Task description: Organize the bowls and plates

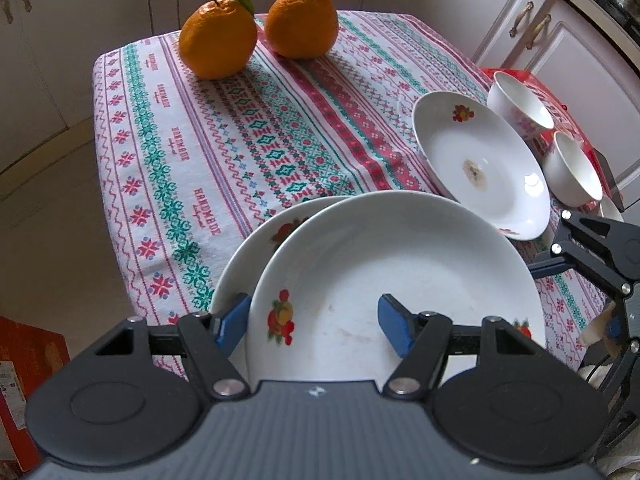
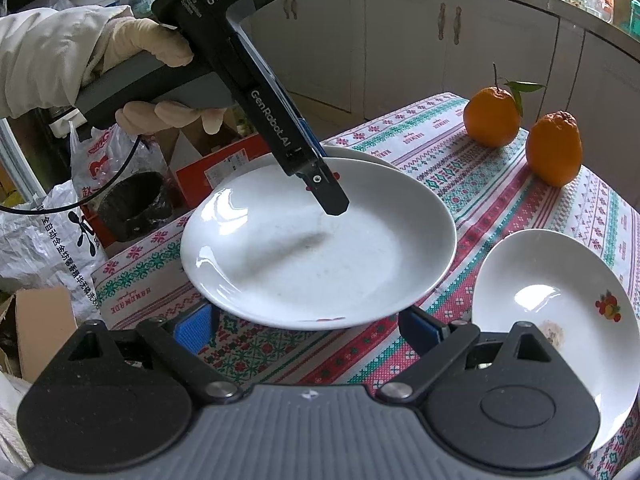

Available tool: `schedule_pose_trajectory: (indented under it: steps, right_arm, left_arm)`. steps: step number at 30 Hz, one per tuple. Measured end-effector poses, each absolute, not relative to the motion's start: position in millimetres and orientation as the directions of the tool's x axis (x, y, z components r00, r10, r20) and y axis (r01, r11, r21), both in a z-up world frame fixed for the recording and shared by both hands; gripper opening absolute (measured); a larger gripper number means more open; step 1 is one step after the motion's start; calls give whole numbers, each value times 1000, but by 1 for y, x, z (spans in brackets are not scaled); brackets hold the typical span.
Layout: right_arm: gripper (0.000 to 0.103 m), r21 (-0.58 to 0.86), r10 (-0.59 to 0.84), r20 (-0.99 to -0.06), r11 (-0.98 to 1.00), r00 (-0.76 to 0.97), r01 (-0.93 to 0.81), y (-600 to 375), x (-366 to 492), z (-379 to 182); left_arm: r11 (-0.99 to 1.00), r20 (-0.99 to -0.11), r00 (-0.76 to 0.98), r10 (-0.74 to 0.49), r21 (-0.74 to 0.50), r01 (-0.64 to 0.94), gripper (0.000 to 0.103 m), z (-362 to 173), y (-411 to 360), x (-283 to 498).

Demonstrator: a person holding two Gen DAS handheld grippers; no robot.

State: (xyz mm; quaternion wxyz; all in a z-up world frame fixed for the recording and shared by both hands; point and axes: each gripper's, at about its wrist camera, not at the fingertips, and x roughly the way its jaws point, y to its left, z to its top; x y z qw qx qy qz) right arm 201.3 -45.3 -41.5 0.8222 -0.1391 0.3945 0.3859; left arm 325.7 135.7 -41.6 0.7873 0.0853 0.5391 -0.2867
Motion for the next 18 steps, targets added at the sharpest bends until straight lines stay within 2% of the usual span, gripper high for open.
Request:
schedule_pose_trajectory:
  steps: [16, 18]
  right_arm:
    - [99, 44, 511, -755, 665, 411, -746, -42, 200, -43]
    - [102, 41, 511, -751, 668, 418, -743, -43, 198, -41]
  left_arm:
    - [826, -894, 287, -344, -143, 545, 71, -32, 142, 320]
    - [826, -893, 294, -340, -134, 547, 74, -31, 142, 318]
